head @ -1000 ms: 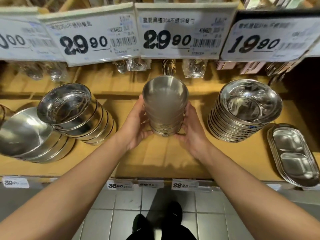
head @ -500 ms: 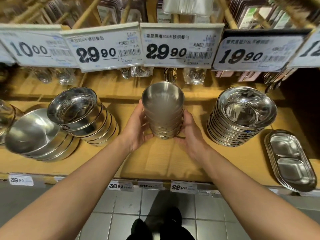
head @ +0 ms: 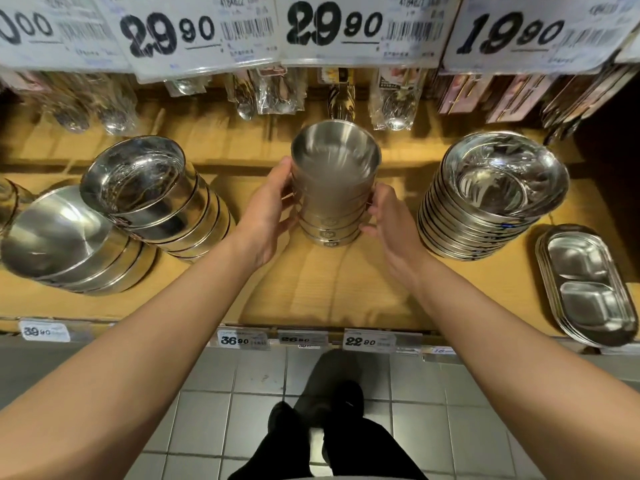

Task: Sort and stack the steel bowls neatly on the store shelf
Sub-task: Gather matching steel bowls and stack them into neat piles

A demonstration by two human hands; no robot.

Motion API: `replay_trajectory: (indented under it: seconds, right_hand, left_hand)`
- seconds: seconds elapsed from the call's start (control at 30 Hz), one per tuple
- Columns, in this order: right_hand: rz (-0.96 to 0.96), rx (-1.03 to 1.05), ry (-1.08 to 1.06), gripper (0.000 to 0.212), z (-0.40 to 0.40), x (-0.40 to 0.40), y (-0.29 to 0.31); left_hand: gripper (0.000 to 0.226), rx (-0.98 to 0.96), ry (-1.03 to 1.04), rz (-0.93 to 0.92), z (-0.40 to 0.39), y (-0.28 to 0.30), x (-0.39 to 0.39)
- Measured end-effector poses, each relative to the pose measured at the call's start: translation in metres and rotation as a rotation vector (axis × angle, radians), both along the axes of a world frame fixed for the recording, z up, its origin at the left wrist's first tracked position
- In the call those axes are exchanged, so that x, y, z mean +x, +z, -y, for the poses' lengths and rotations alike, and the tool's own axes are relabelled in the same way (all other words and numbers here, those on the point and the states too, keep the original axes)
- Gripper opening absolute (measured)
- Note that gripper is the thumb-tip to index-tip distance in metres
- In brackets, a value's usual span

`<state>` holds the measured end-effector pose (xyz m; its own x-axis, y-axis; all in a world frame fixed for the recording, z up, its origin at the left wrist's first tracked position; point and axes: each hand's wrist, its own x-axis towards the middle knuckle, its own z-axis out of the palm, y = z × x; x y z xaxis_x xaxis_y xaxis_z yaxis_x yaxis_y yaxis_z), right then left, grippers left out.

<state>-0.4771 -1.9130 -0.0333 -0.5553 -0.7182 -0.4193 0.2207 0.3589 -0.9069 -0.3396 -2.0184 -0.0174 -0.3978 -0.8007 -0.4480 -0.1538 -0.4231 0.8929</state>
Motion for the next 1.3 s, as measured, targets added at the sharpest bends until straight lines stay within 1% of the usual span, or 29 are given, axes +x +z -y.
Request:
replay_trajectory:
  seconds: [0.1, 0.23, 0.37, 0.5, 0.57, 0.7, 0.77, 0.83, 0.9, 1.0, 1.07, 1.2, 1.3]
  right_hand:
    - [-0.013, 0.001, -0.01, 0.05, 0.001, 0.005, 0.008]
    - [-0.042, -0.024, -0.001, 0.047, 0.003, 0.005, 0.008]
    - [-0.024, -0.024, 0.003, 0.048, 0.005, 0.003, 0.009]
    - [-0.033, -0.025, 0.024, 0.044, 0.004, 0.002, 0.008]
    - [-0.041, -0.018, 0.043, 0.042, 0.004, 0.0, 0.01]
    - [-0.052, -0.001, 0.07, 0.049, 0.004, -0.003, 0.016]
    - [-0.101, -0.001, 0.077, 0.046, 0.005, -0.008, 0.016]
    - [-0.154, -0.007, 0.07, 0.038, 0.006, -0.01, 0.016]
    - [-0.147, -0.015, 0.074, 0.034, 0.005, -0.01, 0.018]
    - [-0.125, -0.029, 0.121, 0.05, 0.003, -0.006, 0.026]
    - [-0.105, -0.037, 0.139, 0.052, 0.004, -0.005, 0.03]
    - [-0.085, -0.056, 0.145, 0.045, 0.004, -0.006, 0.027]
    - [-0.062, -0.082, 0.119, 0.033, 0.005, -0.008, 0.021]
  left_hand:
    - [0.041, -0.002, 0.002, -0.002, -0.001, 0.0, 0.0]
    - [0.04, -0.011, -0.012, -0.026, -0.003, 0.001, 0.002]
    - [0.054, 0.0, -0.007, -0.074, -0.007, -0.003, 0.004]
    - [0.058, 0.005, -0.004, -0.094, -0.009, -0.005, 0.004]
    - [0.058, 0.01, -0.014, -0.09, -0.007, -0.005, 0.005]
    - [0.05, 0.013, -0.016, -0.061, -0.002, -0.002, 0.008]
    - [0.046, -0.003, 0.01, -0.029, 0.001, 0.002, 0.009]
    - [0.045, -0.02, 0.034, -0.022, 0.004, 0.006, 0.01]
    - [0.046, -0.012, 0.035, -0.038, 0.004, 0.01, 0.009]
    - [0.048, -0.013, 0.009, -0.03, 0.001, 0.014, 0.006]
    - [0.046, -0.028, -0.007, -0.027, -0.001, 0.017, 0.004]
    - [0.043, -0.026, -0.01, -0.045, 0.0, 0.019, 0.004]
    - [0.044, -0.035, -0.02, -0.042, 0.001, 0.017, 0.006]
